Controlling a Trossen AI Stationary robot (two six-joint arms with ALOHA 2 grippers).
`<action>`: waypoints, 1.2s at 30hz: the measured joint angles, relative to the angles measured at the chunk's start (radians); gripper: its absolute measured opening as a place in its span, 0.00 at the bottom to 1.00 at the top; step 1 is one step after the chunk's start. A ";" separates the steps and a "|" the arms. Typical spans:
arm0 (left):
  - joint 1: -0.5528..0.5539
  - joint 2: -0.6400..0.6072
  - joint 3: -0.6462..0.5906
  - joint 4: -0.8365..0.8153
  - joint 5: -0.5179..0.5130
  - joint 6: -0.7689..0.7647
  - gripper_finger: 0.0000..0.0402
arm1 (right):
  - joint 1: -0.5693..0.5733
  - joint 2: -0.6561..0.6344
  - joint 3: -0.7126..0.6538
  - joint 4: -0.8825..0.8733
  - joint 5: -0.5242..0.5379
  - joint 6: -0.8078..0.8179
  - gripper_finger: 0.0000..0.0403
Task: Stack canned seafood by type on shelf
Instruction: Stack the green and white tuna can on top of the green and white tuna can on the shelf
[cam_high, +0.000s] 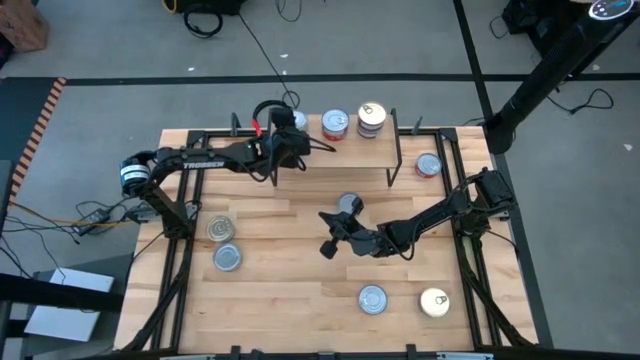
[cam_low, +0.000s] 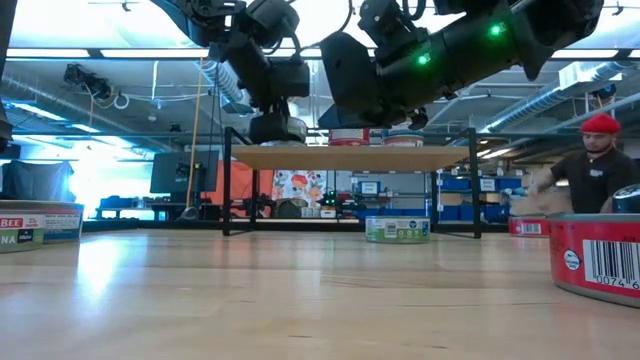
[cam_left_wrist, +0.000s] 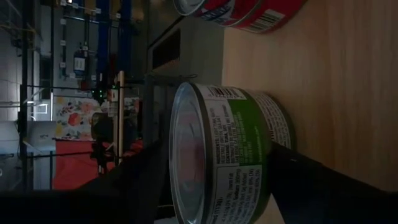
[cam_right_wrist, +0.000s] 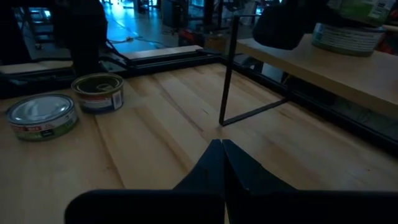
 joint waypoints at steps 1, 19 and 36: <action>0.003 0.000 0.000 -0.001 0.000 0.000 0.66 | 0.000 0.000 0.000 0.000 -0.001 0.000 0.00; 0.025 0.000 0.078 -0.106 0.055 -0.076 0.66 | 0.000 0.001 0.000 0.008 -0.023 0.000 0.00; 0.057 -0.001 0.090 -0.172 0.144 -0.132 0.66 | -0.001 0.001 0.000 0.016 -0.046 -0.007 0.00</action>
